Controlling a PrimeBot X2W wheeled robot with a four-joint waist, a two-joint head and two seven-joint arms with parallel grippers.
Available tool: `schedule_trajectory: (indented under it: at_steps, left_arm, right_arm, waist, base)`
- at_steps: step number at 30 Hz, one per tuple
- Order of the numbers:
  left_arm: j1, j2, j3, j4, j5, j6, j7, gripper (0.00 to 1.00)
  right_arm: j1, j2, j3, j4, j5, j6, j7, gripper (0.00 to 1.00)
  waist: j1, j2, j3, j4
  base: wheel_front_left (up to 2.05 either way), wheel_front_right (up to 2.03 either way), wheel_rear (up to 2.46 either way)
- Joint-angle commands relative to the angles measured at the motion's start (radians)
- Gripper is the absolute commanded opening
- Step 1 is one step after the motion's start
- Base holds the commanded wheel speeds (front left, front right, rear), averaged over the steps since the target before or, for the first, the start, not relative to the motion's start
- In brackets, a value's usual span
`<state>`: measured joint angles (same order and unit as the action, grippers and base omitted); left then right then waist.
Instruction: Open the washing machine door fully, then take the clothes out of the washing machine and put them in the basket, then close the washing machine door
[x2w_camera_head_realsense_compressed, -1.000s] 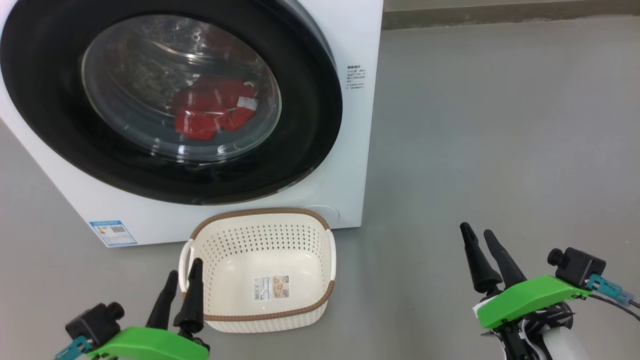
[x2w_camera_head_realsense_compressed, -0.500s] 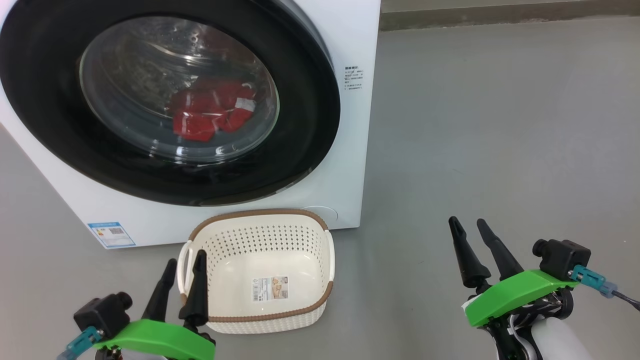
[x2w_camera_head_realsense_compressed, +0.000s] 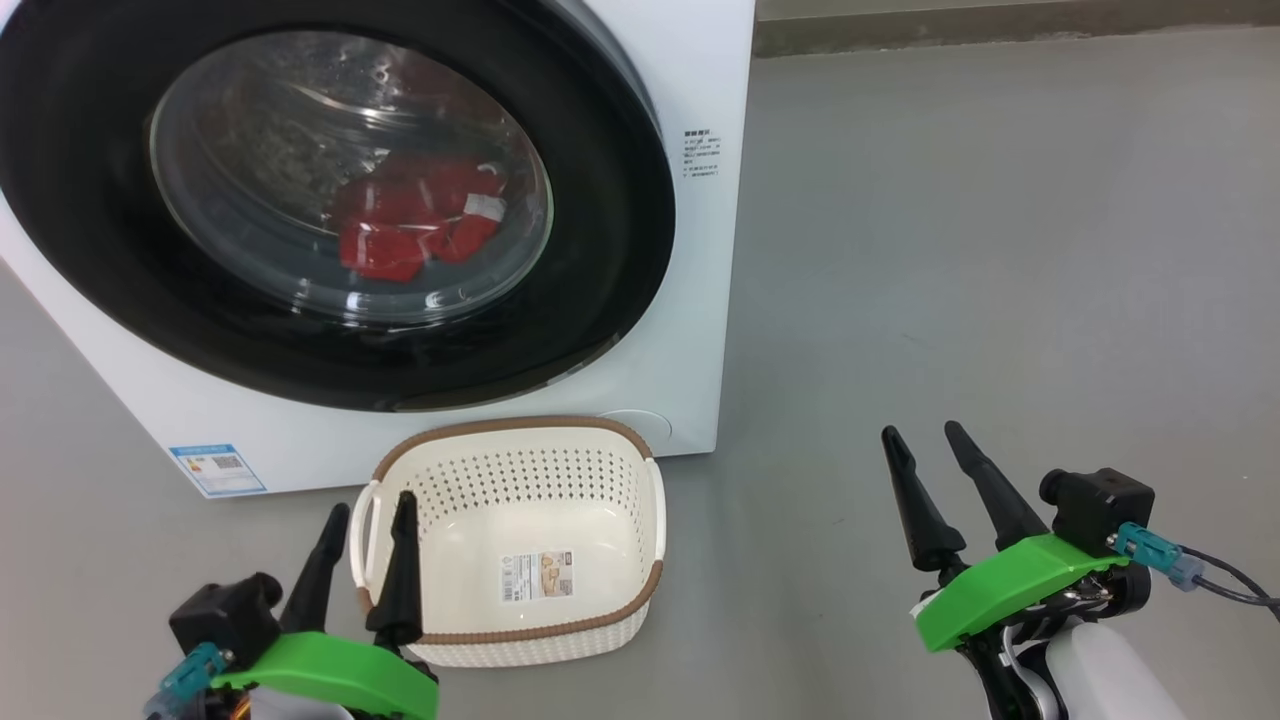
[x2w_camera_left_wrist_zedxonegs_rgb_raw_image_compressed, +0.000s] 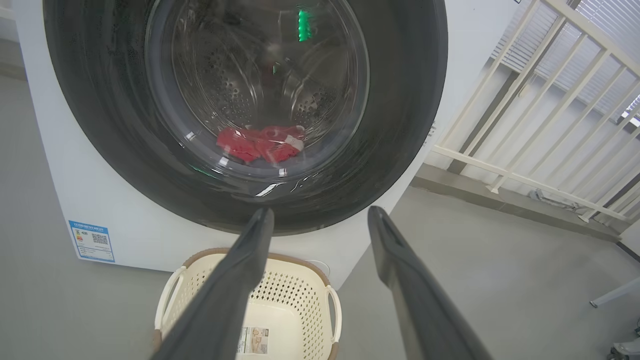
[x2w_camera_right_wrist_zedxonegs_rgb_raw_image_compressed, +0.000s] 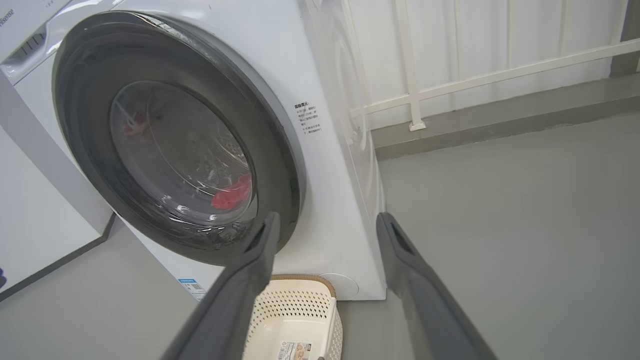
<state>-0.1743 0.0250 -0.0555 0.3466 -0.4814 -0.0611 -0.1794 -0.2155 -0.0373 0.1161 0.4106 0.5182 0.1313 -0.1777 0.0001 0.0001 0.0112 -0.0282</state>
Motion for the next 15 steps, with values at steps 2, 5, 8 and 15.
schedule_trajectory:
  at_steps: [2, 5, 8, 15]
  left_arm:
    - [-0.057, 0.02, 0.021, -0.015, 0.051, 0.005, -0.02, 1.0]
    - [-0.063, 0.021, 0.017, -0.009, 0.084, 0.006, -0.029, 1.0]
    - [-0.068, 0.021, 0.014, -0.004, 0.119, 0.007, -0.037, 1.0]
    - [-0.085, 0.023, 0.014, 0.008, 0.195, 0.008, -0.058, 1.0]
  right_arm:
    - [-0.059, -0.008, 0.029, -0.018, -0.05, 0.0, -0.022, 1.0]
    - [-0.066, -0.009, 0.035, -0.014, -0.084, 0.0, -0.03, 1.0]
    - [-0.072, -0.01, 0.043, -0.01, -0.116, 0.0, -0.039, 1.0]
    - [-0.09, -0.011, 0.056, -0.001, -0.191, -0.001, -0.06, 1.0]
  waist:
    - [0.0, -0.0001, -0.001, -0.001]
    - [0.0, -0.0001, -0.002, -0.001]
    - [0.0, -0.0001, -0.002, -0.002]
    - [0.0, -0.0001, 0.002, -0.003]
  base:
    - [0.0, 0.0, 0.0]
    - [0.0, 0.0, 0.0]
    - [0.0, 0.0, 0.0]
    - [0.0, 0.0, 0.0]
